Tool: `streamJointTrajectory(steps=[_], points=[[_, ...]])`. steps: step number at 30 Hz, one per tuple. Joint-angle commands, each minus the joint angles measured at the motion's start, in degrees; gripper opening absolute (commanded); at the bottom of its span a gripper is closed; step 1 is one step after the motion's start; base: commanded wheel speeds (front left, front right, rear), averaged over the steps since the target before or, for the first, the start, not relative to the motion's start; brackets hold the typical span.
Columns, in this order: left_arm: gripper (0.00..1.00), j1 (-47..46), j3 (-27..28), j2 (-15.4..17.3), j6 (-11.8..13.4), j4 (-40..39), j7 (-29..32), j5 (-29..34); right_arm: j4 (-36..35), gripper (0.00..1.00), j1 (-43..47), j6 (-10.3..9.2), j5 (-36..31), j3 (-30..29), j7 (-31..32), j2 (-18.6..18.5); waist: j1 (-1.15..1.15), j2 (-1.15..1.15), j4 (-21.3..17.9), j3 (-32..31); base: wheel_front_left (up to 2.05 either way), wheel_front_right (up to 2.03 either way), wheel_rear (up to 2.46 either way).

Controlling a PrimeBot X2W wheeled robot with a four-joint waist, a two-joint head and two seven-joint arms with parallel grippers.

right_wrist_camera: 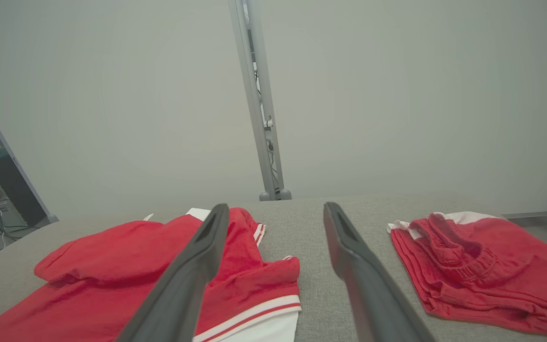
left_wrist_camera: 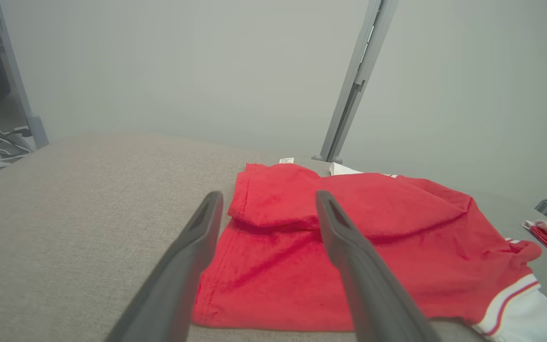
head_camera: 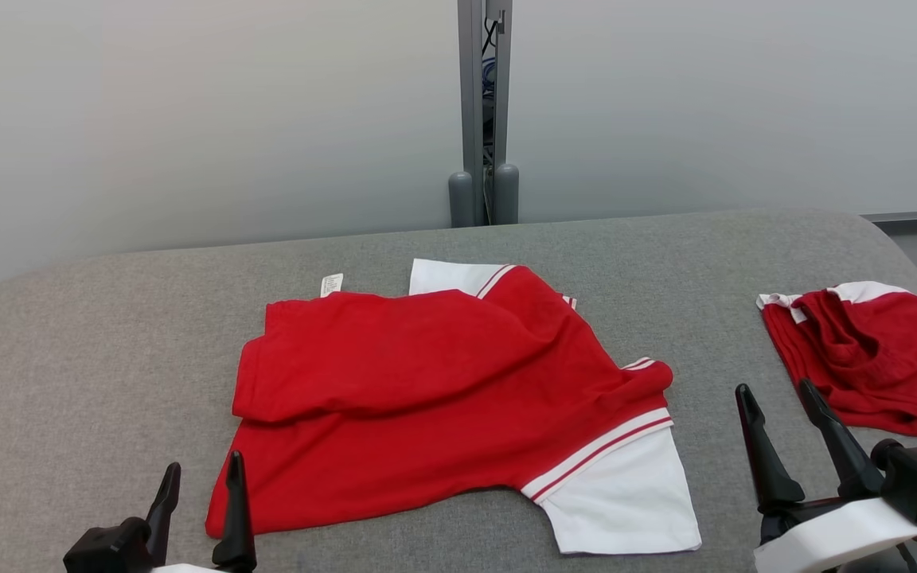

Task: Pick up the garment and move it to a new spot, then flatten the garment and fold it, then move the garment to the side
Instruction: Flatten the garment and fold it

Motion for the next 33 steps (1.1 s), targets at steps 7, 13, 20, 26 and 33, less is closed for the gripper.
streamJointTrajectory(steps=[7,13,20,26,33], points=[[1.00,-0.8,-0.3,0.5,0.7,-0.4,0.5,0.6,0.7,1.00,-0.9,0.01,-0.1,0.1,-0.3,-0.3,0.00,0.00,0.1,0.3,0.00,0.00,0.00],[1.00,-0.9,-0.3,0.9,1.1,-0.5,0.7,0.5,1.8,1.00,-1.1,0.01,0.6,-0.3,-0.5,-0.3,0.00,0.00,0.3,0.7,0.00,0.00,0.00],[1.00,-0.4,-0.6,0.7,1.2,0.7,1.3,-0.3,6.1,1.00,-0.3,0.01,3.0,-1.8,1.8,-0.3,0.00,0.00,0.7,1.8,0.00,0.00,0.00],[1.00,-0.7,-0.5,0.1,0.6,1.8,0.9,-1.4,12.3,1.00,1.4,0.01,7.0,-2.1,4.1,-0.3,0.00,0.00,1.2,3.2,0.00,0.00,0.00],[1.00,-1.9,-0.9,-0.2,0.4,2.8,0.3,-1.7,22.0,1.00,0.0,0.01,10.8,0.7,3.3,-0.3,0.00,0.00,2.2,5.7,0.00,0.00,0.00]])
